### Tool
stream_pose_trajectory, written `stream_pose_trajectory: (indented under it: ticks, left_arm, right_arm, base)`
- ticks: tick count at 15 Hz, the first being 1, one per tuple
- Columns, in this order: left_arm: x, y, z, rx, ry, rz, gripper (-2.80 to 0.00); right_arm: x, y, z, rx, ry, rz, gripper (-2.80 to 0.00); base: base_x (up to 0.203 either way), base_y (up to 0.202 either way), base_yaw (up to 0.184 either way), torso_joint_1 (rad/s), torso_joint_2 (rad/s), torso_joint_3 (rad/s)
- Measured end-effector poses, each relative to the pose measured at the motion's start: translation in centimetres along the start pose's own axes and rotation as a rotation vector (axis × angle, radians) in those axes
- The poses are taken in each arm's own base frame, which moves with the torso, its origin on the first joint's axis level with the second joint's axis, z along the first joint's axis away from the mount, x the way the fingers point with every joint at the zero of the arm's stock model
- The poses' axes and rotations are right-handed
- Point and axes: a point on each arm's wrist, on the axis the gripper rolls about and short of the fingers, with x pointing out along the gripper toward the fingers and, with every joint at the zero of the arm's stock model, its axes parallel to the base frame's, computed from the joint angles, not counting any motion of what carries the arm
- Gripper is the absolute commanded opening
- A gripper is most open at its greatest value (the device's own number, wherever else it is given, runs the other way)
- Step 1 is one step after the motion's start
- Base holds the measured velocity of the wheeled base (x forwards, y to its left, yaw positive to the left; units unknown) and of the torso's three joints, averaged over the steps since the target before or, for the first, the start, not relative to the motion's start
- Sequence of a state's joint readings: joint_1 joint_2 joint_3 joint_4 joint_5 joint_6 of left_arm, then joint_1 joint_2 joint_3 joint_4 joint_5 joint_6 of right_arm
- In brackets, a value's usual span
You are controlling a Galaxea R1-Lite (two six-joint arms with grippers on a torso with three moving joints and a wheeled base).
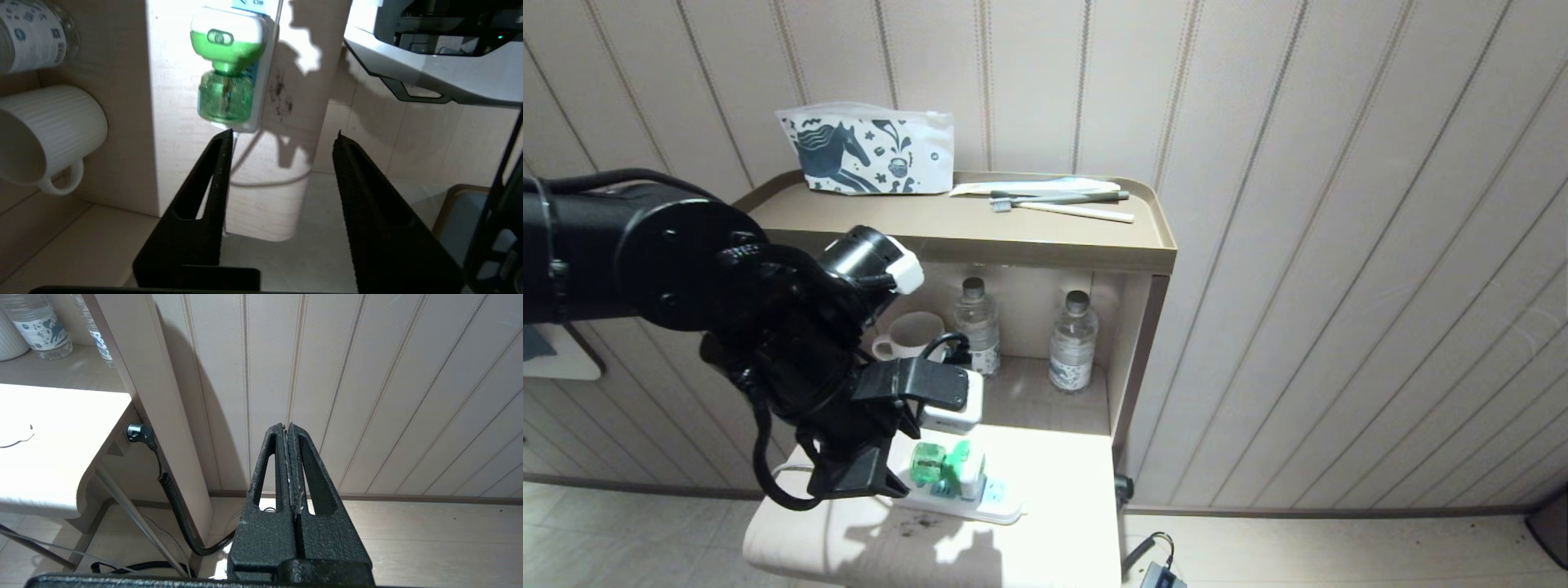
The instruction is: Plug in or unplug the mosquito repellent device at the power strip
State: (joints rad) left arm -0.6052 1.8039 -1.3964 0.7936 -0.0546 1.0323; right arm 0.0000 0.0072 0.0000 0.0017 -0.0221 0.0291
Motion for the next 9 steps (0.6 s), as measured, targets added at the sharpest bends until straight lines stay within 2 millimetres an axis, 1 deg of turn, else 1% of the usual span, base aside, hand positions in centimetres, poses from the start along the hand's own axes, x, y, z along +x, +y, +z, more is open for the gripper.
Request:
stream_pose_trajectory:
  ticks: [4, 7, 9]
  left_arm:
    - [2.8, 1.2, 1.6, 0.030, 0.014, -0.024, 0.00]
    - [4.2, 2.1, 2.2, 0.052, 0.020, -0.034, 0.00]
    - [5.0, 2.4, 2.3, 0.079, 0.032, -0.041, 0.00]
  right_arm:
    - [0.0, 0.0, 0.0, 0.000, 0.000, 0.000, -2.80]
    - [0.0, 0.0, 0.0, 0.000, 0.000, 0.001, -2.80]
    - [0.0, 0.0, 0.0, 0.000, 0.000, 0.000, -2.80]
  base:
    - [0.000, 0.000, 0.000, 0.000, 0.00, 0.000]
    - [0.000, 0.000, 0.000, 0.000, 0.00, 0.000]
    - [0.000, 0.000, 0.000, 0.000, 0.00, 0.000]
